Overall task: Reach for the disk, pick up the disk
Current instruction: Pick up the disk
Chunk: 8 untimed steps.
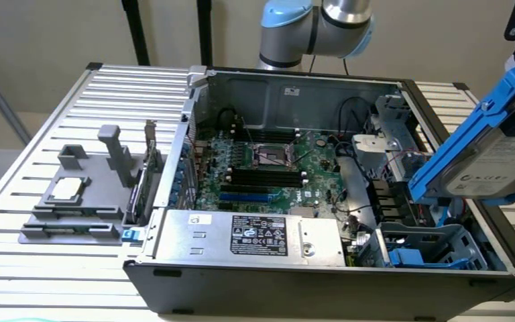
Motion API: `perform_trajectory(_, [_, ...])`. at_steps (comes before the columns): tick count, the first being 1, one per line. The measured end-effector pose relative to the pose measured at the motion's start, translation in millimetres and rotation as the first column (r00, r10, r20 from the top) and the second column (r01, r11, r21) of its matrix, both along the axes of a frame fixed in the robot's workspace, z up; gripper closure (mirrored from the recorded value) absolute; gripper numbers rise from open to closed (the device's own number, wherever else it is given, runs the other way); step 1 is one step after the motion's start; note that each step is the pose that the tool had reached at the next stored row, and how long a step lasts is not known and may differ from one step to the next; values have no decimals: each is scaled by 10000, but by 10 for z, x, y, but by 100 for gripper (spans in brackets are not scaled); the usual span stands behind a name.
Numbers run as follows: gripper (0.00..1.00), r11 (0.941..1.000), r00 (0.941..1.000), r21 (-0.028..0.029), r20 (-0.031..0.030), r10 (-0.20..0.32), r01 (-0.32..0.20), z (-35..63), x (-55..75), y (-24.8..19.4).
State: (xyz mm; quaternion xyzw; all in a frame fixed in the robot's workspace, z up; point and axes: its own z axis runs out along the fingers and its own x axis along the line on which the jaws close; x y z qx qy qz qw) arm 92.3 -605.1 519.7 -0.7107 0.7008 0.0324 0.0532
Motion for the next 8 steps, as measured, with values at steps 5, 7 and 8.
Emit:
perform_trajectory(5, [67,9999,9999,-116,91,-124,125,-41,-1,-2])
perform_trajectory(7, [67,9998,9999,-116,92,-134,135,-45,-1,-2])
perform_trajectory(8, [67,9998,9999,-118,92,-135,137,-45,-1,0])
